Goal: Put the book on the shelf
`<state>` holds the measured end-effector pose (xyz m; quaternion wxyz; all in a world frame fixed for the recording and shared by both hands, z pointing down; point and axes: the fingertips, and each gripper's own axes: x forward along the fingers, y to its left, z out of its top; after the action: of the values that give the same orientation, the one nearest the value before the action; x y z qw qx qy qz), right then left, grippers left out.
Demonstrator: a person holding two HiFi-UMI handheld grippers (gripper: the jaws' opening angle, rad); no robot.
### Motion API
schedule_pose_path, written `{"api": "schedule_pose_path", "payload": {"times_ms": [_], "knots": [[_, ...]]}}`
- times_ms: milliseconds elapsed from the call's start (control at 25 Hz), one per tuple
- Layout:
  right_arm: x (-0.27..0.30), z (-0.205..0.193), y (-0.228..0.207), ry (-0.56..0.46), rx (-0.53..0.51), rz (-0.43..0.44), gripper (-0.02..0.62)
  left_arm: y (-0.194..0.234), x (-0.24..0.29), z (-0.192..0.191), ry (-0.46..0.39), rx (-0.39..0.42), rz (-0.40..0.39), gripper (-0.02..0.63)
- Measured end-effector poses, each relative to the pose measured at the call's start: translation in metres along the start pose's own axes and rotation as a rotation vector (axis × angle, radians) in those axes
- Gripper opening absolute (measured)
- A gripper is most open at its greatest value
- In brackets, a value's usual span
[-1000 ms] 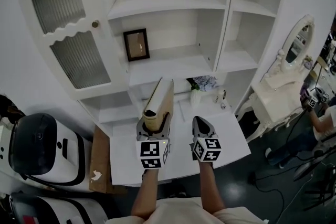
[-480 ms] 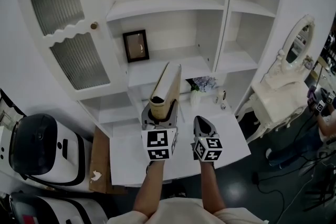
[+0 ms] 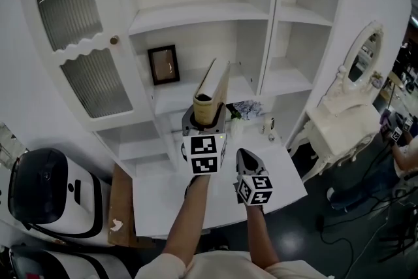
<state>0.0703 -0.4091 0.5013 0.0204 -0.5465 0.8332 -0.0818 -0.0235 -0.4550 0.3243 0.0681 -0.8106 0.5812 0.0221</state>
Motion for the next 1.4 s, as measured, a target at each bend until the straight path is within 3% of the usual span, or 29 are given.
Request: {"api": "schedule_pose_path", "payload": {"times_ms": [520,920,1400], "knots": [[0.007,0.032,-0.012,-0.045,-0.023,-0.032,0.026,0.002,0.073,0.032,0.003,-0.019,-0.041,0.236],[0.023,0.041,-0.015,-0.04,-0.062,-0.034,0.026,0.01,0.148,0.014,0.073,-0.066,-0.002,0.236],[0.028,0.045,-0.084,-0.045,-0.06,-0.152,0.026,0.016,0.223,-0.011,0.086,-0.112,0.078,0.229]]}}
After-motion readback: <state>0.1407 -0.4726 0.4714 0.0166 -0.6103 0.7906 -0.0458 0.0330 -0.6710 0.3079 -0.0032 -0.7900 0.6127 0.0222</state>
